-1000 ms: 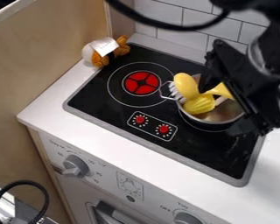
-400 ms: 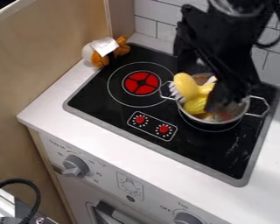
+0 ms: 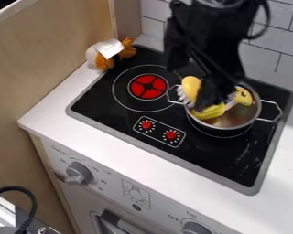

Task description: Put the utensils on the right burner

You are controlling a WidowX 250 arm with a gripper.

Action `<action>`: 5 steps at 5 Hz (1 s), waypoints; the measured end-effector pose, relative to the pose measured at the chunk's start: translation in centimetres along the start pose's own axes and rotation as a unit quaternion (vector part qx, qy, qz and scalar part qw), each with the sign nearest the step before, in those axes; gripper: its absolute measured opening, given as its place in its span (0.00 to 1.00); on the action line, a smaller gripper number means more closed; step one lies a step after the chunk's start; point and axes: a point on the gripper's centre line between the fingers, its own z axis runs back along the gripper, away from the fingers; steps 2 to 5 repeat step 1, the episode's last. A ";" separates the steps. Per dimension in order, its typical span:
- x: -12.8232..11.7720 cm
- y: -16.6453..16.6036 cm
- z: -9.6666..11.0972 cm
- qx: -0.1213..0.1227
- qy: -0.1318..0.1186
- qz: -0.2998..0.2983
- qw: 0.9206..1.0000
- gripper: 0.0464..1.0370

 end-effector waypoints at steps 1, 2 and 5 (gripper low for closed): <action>-0.6 0.9 -0.1 -0.004 0.000 -0.003 1.000 0.96; -0.6 0.9 -0.1 -0.004 0.000 -0.003 1.000 0.96; -0.6 0.9 -0.1 -0.004 0.000 -0.003 1.000 0.96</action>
